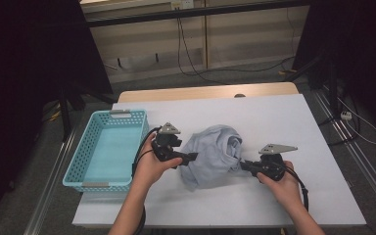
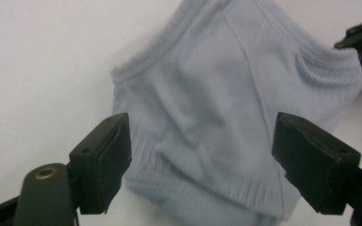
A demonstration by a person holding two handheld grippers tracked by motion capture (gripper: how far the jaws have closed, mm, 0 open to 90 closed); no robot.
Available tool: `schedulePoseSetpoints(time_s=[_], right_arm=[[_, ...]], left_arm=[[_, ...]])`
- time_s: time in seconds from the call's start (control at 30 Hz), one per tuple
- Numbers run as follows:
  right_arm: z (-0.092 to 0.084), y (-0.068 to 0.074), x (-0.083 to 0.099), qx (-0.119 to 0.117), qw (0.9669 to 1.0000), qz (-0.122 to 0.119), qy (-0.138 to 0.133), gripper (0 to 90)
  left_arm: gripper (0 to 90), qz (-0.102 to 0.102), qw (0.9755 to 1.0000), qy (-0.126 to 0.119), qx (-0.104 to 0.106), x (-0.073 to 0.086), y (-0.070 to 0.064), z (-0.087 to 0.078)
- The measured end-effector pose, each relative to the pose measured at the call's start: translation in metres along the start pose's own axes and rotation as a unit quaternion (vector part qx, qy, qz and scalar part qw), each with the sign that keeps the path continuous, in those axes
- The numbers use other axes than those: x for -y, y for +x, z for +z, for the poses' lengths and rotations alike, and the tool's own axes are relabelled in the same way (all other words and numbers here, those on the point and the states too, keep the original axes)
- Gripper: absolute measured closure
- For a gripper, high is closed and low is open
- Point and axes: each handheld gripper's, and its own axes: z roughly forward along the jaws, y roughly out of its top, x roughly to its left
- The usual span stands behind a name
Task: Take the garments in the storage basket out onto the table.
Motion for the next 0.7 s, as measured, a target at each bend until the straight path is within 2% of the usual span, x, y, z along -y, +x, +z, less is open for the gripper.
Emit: schedulePoseSetpoints(time_s=[0.07, 0.17, 0.23, 0.33, 0.4, 0.53, 0.6, 0.7], right_arm=[[-0.003, -0.001, 0.0, 0.0, 1.0, 0.001, -0.006, 85.9], [-0.007, -0.002, 0.0, 0.001, 0.9999, 0.001, -0.012, 85.9], [-0.009, -0.003, 0.001, -0.002, 0.9999, 0.006, -0.015, 85.8], [-0.009, -0.003, 0.002, -0.003, 0.9999, 0.007, -0.015, 85.8], [-0.01, -0.002, 0.002, -0.003, 0.9998, 0.007, -0.016, 85.7], [-0.009, -0.002, 0.003, -0.006, 0.9998, 0.004, -0.017, 85.4], [-0.009, -0.002, 0.003, -0.006, 0.9998, 0.002, -0.018, 85.4], [-0.009, -0.002, 0.003, -0.008, 0.9998, 0.005, -0.017, 85.3]], left_arm=[[20.9, 0.001, 1.0, -0.002, -0.004, -0.007, 0.001, 0.002], [20.8, -0.006, 0.9999, -0.008, 0.007, -0.019, 0.002, 0.007], [20.9, 0.002, 1.0, -0.005, 0.0, -0.027, 0.001, 0.012], [20.9, 0.006, 0.9999, -0.006, 0.006, -0.038, -0.001, 0.021], [20.9, 0.011, 0.9999, 0.002, 0.005, -0.044, -0.001, 0.028], [20.5, 0.008, 0.9999, 0.011, 0.005, -0.052, 0.0, 0.042], [18.5, 0.004, 1.0, 0.007, 0.005, -0.053, 0.001, 0.049], [15.8, 0.011, 0.9998, 0.009, 0.011, -0.056, 0.0, 0.06]])
